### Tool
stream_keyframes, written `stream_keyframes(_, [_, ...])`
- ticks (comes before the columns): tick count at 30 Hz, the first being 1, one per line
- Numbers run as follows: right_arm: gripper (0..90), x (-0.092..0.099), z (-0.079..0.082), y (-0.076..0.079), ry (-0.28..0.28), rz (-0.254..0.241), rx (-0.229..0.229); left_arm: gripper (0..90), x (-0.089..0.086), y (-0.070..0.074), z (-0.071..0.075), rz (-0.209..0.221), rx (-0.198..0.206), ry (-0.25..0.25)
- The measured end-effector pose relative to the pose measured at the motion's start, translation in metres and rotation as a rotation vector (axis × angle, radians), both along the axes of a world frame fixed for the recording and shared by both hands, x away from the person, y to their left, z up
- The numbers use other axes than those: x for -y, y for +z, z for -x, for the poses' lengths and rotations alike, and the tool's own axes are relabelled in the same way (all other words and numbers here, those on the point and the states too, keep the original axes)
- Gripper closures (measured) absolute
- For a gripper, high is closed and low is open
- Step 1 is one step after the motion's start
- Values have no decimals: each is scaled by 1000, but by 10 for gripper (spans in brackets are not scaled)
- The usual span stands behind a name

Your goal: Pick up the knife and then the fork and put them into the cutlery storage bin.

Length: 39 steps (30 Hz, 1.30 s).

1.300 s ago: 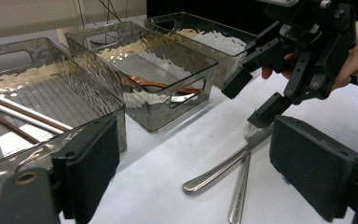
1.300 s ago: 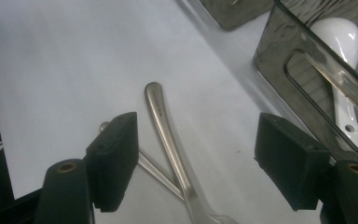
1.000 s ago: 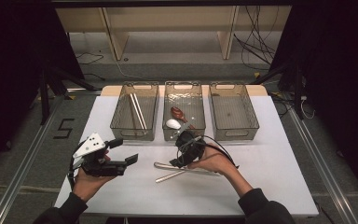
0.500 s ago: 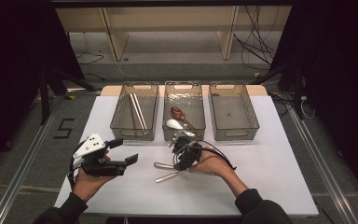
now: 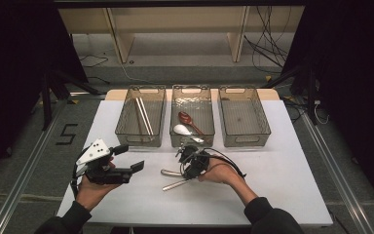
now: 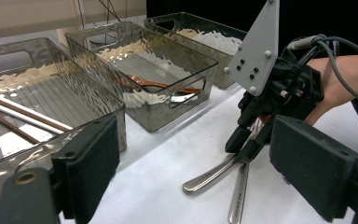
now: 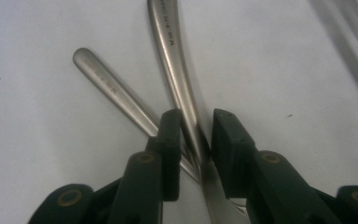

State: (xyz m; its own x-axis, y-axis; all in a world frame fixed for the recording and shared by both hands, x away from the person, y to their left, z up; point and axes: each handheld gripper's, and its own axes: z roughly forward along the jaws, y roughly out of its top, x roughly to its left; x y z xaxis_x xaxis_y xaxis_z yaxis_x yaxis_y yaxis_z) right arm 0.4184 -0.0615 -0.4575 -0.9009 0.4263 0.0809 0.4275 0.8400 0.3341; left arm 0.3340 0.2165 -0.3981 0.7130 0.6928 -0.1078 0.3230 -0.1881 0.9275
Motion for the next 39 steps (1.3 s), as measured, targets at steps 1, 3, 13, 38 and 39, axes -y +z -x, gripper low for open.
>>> stream_keyframes(1, [740,0,0,0,1,0,-4,156,0,0,0,0,0,0])
stream_keyframes(3, [740,0,-1,0,3,-2,-9,156,0,0,0,-2,-2,-1])
stream_keyframes(13, [743,-6,-2,-4,15,20,19,156,1,-1,0,3,-1,1])
stream_keyframes(38, [814,-1,-2,-3,3,76,53,156,0,0,0,2,2,2])
stream_keyframes(39, [813,-1,-2,-3,-2,76,53,156,0,0,0,2,2,2])
